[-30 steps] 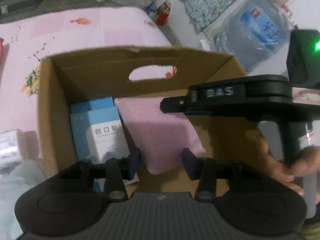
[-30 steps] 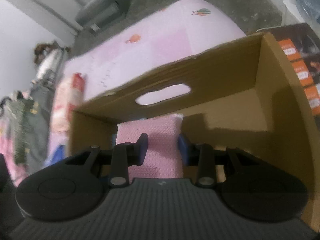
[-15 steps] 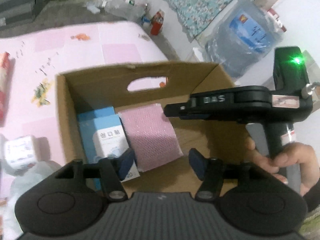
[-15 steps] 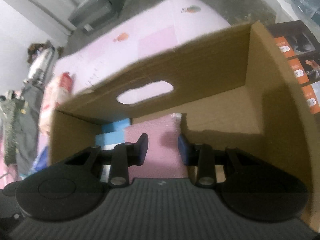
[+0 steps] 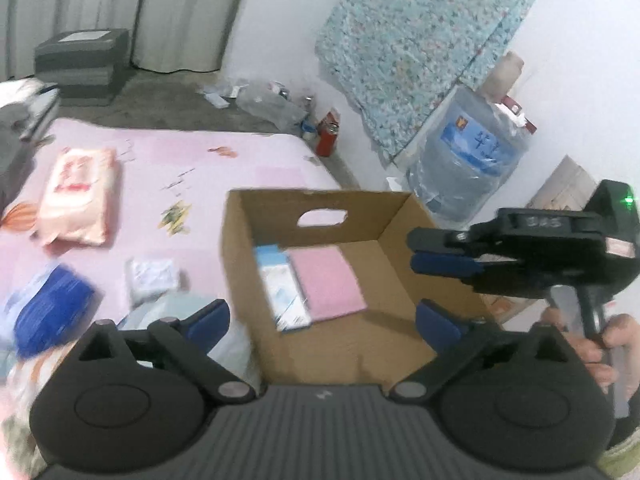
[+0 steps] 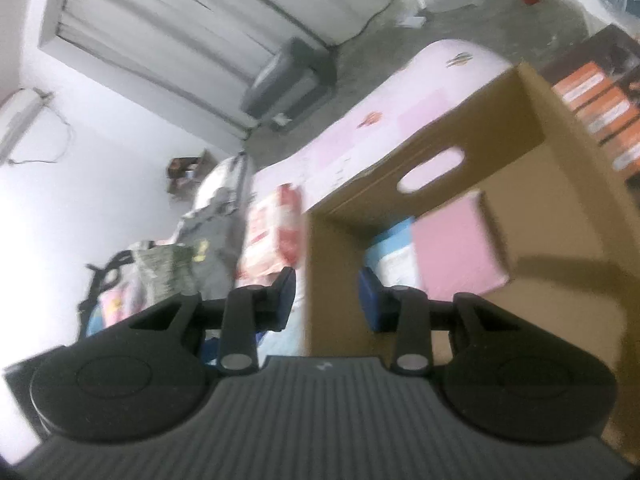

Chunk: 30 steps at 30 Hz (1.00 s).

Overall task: Organize soft objects
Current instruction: 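Release the sponge beside the bandage box and withdraw the right gripper, then grasp the white Cotton Swab bag with the right gripper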

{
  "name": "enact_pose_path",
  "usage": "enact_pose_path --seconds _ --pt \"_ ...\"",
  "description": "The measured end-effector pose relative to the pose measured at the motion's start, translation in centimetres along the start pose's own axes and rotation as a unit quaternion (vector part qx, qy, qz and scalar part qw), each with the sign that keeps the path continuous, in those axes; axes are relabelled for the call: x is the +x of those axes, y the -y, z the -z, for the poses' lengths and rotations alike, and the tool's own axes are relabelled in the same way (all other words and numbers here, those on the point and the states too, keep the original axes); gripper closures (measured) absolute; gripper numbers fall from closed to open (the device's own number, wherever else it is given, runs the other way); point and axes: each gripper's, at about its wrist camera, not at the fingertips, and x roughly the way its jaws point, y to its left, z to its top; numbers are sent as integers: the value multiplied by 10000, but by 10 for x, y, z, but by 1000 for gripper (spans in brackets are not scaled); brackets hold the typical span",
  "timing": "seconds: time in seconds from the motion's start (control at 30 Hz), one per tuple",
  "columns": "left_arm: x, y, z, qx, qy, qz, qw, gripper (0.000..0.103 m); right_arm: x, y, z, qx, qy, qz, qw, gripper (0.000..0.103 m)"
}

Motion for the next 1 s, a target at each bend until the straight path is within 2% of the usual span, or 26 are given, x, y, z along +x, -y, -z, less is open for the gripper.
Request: enact_pose_path --seconds 0.2,0.4,0.5,0.6,0.7,0.77,0.83,0.9,1.0 --pt "-49 -41 40 -185 168 -349 9991 3 -3 -44 46 -199 -161 -427 9988 68" --pt "-101 -98 72 -269 616 -1100 9917 3 33 -99 78 -435 -689 -615 9948 68" --pt "-121 -124 88 -222 799 -1695 9820 3 58 -128 90 -567 -956 -708 9913 67" --pt "-133 -149 102 -152 862 -2355 9679 3 90 -159 107 -684 -1291 -915 9850 67" --pt "-140 -180 112 -309 877 -2845 9542 5 133 -189 131 -754 -1649 -1086 9774 67" --pt "-143 -201 115 -453 845 -3023 9484 10 166 -206 149 -748 -1904 -1150 9721 67" --pt "-142 -223 115 -593 717 -3147 9446 28 206 -220 168 -691 -2171 -1123 9672 67" --pt "-139 -240 114 -728 567 -3191 9432 40 242 -234 186 -719 -2391 -1004 9631 67" --pt "-129 -267 108 -954 450 -3144 9434 45 287 -254 205 -902 -2580 -729 9592 67"
